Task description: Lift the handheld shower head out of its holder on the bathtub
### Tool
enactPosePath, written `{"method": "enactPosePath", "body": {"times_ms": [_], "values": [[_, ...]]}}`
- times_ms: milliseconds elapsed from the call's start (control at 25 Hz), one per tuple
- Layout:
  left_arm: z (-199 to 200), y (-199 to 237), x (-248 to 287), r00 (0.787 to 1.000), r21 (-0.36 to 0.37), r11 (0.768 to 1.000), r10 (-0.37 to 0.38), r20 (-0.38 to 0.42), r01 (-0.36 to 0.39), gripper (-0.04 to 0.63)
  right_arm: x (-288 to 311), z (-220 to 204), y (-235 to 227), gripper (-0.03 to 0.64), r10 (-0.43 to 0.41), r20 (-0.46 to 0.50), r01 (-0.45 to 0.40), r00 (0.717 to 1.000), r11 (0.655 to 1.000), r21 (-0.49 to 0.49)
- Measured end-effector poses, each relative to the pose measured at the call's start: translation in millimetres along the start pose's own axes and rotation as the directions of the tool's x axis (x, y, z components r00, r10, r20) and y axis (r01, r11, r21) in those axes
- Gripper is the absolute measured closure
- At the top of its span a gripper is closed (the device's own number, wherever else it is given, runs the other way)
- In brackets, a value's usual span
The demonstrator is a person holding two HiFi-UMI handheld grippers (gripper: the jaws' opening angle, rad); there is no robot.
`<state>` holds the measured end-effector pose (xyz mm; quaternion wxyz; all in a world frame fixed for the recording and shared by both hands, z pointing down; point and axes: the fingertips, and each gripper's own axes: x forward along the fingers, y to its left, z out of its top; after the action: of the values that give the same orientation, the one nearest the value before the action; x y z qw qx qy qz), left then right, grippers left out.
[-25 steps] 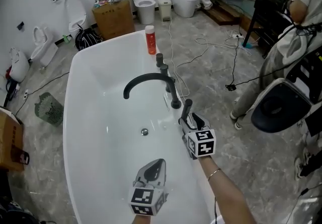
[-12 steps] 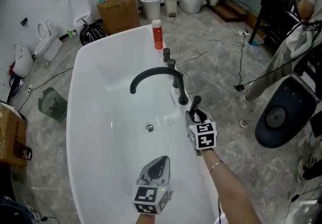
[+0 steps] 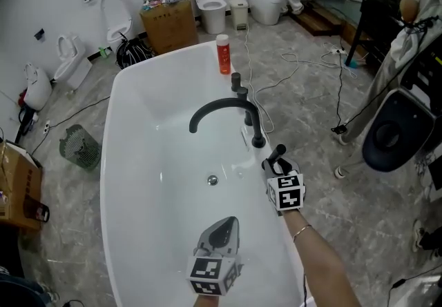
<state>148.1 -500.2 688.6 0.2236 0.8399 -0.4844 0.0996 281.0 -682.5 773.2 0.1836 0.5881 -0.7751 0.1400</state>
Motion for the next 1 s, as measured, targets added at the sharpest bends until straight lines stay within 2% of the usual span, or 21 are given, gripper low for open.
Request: {"method": "enactPosePath", "body": {"times_ms": [120, 480, 1000], "values": [[6.9, -2.2, -10.2, 1.0, 0.003, 1.0, -0.001, 0.003, 0.001, 0.575, -11.5, 6.2, 3.1, 0.483, -0.009, 0.004, 0.008, 1.0, 1.0, 0.011], [38.2, -15.5, -45.8, 1.0, -0.002, 1.0, -0.006, 0.027, 0.006, 0.575, -61.2, 64.0, 17.4, 0.485, -0.001, 0.068, 0.002, 0.998, 1.0, -0.013], [73.9, -35.1, -93.2, 0.998, 0.034, 0.999, -0.023, 0.054, 0.021, 0.575, -132.3, 126.5, 34.4, 0.483, -0.021, 0.135, 0.023, 0.991, 1.0, -0.017]]}}
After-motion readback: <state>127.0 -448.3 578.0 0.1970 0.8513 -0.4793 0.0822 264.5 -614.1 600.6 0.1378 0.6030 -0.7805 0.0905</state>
